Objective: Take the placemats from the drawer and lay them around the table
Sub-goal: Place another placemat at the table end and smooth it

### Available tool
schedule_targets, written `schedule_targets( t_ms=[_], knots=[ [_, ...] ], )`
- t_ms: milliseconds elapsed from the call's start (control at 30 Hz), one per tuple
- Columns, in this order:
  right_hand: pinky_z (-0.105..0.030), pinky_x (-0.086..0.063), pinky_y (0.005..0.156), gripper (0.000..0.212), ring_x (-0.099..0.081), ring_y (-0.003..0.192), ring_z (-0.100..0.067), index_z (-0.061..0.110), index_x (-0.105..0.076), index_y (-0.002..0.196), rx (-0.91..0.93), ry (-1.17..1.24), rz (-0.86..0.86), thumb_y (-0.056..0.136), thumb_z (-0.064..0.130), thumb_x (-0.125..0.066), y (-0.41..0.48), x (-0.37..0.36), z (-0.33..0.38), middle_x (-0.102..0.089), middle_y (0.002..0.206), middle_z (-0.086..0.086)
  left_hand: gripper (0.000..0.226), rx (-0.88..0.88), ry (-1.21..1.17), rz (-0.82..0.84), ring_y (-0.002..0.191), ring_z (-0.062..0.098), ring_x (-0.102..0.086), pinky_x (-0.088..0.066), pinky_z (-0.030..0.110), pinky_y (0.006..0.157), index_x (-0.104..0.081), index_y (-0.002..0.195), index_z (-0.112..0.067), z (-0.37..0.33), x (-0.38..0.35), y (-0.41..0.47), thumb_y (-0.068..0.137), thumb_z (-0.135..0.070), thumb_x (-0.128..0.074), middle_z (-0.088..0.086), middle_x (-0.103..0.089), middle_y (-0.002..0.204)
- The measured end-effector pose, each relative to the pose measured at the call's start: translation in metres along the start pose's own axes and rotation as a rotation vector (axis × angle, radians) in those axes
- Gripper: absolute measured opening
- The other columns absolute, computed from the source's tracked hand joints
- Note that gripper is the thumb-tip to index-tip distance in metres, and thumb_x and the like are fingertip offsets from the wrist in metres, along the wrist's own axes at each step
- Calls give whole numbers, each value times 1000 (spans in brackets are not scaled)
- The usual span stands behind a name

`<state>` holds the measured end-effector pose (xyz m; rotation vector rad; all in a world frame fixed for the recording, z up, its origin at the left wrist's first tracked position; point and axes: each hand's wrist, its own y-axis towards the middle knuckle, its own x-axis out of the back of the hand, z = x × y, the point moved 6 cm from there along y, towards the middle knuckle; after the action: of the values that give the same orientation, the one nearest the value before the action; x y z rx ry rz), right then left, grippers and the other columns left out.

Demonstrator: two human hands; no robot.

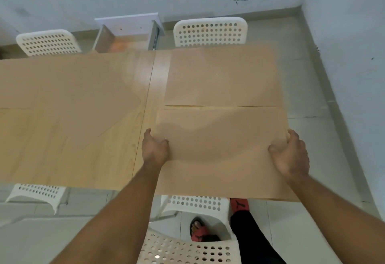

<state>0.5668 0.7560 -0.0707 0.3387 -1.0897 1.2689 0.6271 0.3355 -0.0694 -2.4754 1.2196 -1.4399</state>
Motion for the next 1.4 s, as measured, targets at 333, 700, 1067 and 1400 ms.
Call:
schedule_targets(
  t_ms=[333,700,1067,1400],
  knots=[
    [-49,-15,121,77,-3,154,-30,40,-13,156,388,-501,193,89,71,-35,-19,-43,3,-6,168,-6,77,-285,538,153,150,30,-7,-31,52,112,-13,155,-19,-11,-29,-13,96,-50,-50,3,-5,165],
    [-48,-12,122,80,1,154,-33,40,-4,158,390,-544,207,90,74,-30,-16,-47,8,3,168,-10,74,-268,628,212,152,28,8,-26,59,115,6,157,-17,-5,-36,-12,102,-47,-33,4,10,166],
    [-49,-14,121,80,-2,154,-35,39,-6,157,381,-556,197,90,74,-29,-12,-48,12,-1,168,-11,71,-255,589,241,151,30,11,-19,58,116,6,157,-18,-8,-40,-9,104,-44,-32,4,14,165],
    [-48,-15,121,81,-3,154,-34,39,-6,158,371,-569,182,89,75,-29,-15,-45,10,-3,168,-10,70,-280,595,250,151,29,13,-19,59,117,5,157,-20,-10,-42,-10,104,-44,-33,4,15,165]
  ],
)
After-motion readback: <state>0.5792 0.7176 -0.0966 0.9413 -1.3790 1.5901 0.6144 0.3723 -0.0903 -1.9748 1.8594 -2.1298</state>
